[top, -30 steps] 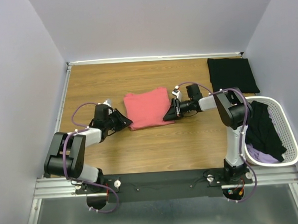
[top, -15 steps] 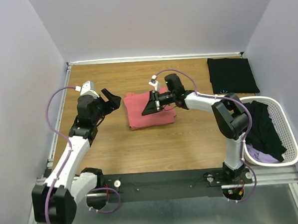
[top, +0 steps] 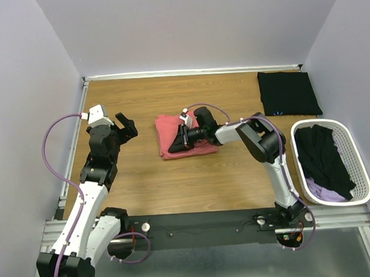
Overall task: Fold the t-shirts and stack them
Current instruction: Fold the tshirt
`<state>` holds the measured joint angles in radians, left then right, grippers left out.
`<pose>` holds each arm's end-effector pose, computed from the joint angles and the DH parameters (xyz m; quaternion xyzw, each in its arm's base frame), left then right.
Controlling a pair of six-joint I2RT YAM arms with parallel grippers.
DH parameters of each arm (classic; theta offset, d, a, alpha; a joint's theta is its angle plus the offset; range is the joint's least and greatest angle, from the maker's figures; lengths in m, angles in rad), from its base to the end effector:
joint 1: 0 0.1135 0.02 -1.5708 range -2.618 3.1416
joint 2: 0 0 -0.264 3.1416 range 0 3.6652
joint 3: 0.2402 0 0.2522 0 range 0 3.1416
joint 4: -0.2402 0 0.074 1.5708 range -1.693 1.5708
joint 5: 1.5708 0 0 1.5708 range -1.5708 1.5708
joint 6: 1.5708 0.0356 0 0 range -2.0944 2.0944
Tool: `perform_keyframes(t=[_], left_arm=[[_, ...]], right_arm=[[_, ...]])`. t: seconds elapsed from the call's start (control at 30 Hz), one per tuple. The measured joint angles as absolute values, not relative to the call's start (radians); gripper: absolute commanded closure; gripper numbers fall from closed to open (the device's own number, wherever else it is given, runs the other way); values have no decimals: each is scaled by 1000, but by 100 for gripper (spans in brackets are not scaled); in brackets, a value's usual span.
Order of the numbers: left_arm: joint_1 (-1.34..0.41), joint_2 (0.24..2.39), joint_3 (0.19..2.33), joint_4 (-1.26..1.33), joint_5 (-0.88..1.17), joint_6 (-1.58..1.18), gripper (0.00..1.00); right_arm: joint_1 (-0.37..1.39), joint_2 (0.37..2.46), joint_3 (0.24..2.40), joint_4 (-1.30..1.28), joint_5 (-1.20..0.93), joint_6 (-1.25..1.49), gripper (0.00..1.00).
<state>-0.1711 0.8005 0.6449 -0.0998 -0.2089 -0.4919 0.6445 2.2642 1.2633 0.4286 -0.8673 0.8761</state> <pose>0.1912 -0.0255 0.2968 -0.1886 0.7668 -0.1199 0.6017 0.3458 0.2939 0.0901 -0.1078 0.8146 0.5667 0.0606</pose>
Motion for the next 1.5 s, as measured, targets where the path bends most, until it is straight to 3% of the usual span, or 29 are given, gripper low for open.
perform_keyframes(t=[0.53, 0.9, 1.13, 1.23, 1.3, 1.5], left_arm=[[-162, 799, 645, -100, -213, -485, 7], [-159, 795, 645, -99, -212, -485, 8], [-158, 796, 640, -92, -200, -485, 8], [-158, 801, 637, -92, -189, -484, 7], [-157, 802, 636, -91, -177, -482, 7], [-158, 839, 633, -61, -69, -467, 7]], right_arm=[[712, 2146, 1325, 318, -729, 895, 70], [782, 2317, 1363, 380, -739, 959, 72], [786, 2317, 1392, 357, -738, 934, 71], [786, 2301, 1406, 311, -728, 894, 65], [783, 2266, 1404, 273, -716, 865, 54], [710, 1988, 1277, 198, -659, 760, 39]])
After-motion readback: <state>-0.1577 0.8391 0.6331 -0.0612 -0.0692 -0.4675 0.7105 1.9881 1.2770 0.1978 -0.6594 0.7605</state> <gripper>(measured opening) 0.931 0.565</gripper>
